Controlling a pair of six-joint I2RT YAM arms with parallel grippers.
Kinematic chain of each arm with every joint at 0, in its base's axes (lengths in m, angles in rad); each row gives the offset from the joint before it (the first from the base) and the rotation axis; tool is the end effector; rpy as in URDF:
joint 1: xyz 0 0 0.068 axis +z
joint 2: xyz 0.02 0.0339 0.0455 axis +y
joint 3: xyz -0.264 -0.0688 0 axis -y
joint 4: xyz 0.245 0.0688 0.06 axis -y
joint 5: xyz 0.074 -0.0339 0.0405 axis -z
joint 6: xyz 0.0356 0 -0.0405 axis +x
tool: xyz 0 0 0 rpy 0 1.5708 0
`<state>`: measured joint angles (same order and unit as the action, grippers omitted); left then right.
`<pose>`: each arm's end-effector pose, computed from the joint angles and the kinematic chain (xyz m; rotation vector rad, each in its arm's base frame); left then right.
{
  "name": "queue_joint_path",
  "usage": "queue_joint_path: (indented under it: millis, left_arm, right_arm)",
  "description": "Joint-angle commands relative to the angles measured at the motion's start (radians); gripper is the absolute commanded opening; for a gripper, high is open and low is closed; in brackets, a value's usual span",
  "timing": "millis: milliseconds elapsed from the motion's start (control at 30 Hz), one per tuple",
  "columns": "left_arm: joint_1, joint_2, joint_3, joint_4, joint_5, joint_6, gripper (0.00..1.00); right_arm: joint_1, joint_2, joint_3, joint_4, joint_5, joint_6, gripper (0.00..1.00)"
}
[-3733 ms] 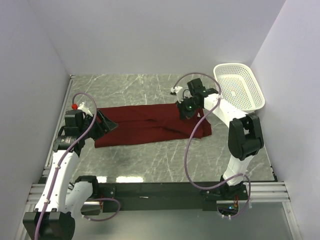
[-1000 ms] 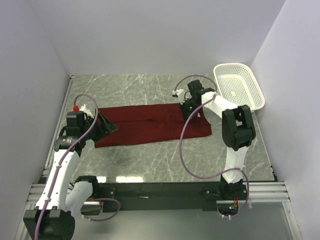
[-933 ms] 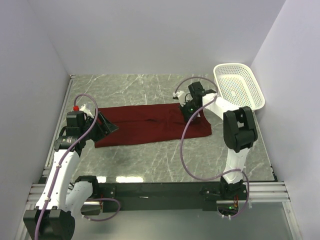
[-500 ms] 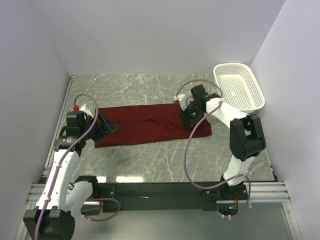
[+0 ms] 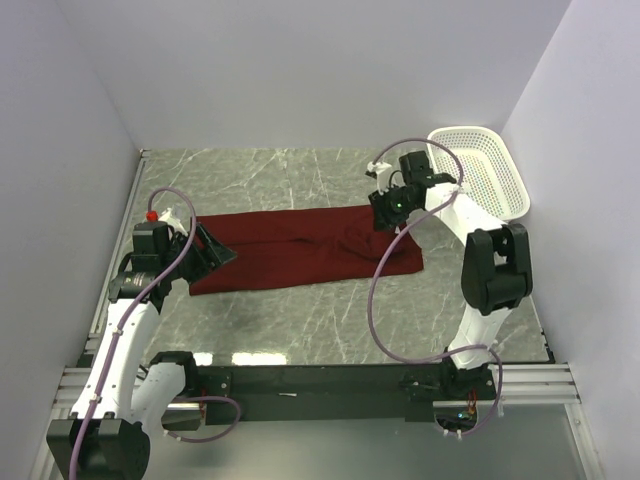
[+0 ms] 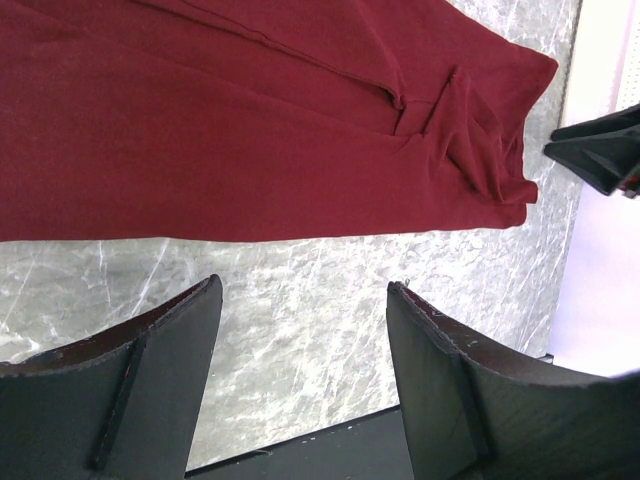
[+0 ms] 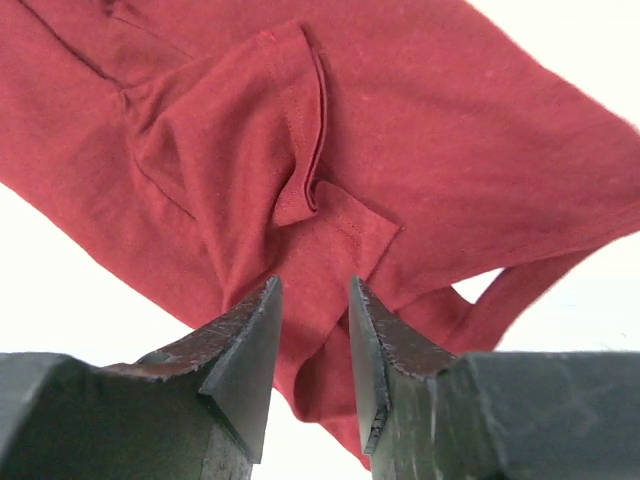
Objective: Fold and stack the t-shirts
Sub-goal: Fold the tshirt
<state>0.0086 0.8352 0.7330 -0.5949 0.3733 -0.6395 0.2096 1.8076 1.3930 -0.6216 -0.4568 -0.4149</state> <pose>0.1749 -0.0115 0.2751 -0.5434 2.2585 -0.7506 0.3726 0.0953 0.2352 -0.9272 2.3499 0.5122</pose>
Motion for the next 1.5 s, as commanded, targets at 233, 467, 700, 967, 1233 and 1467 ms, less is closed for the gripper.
queue_joint_path:
  millis: [233,467,700,967,1233,1467]
  left_arm:
    - [-0.002,-0.007,0.002,0.032,0.021,0.003,0.72]
    - [-0.002,-0.01,0.0,0.024,0.015,0.003,0.72]
    - [-0.004,-0.01,0.008,0.021,0.015,0.004,0.72]
    - [-0.002,-0.011,0.006,0.02,0.013,0.006,0.72]
    - [-0.004,-0.016,0.011,0.007,0.006,0.012,0.72]
    - [-0.002,-0.015,0.009,0.014,0.01,0.011,0.72]
  right_arm:
    - [0.024,0.131,0.064,-0.033,-0.026,-0.016,0.45]
    - [0.045,0.187,0.161,-0.075,-0.069,-0.044,0.47]
    - [0.071,0.229,0.192,-0.093,-0.062,-0.035,0.46]
    - [0.077,0.246,0.201,-0.096,-0.002,-0.032,0.43]
    - [0.129,0.191,0.166,-0.087,0.035,-0.064,0.0]
    - [0.24,0.007,0.043,-0.023,0.142,-0.062,0.0]
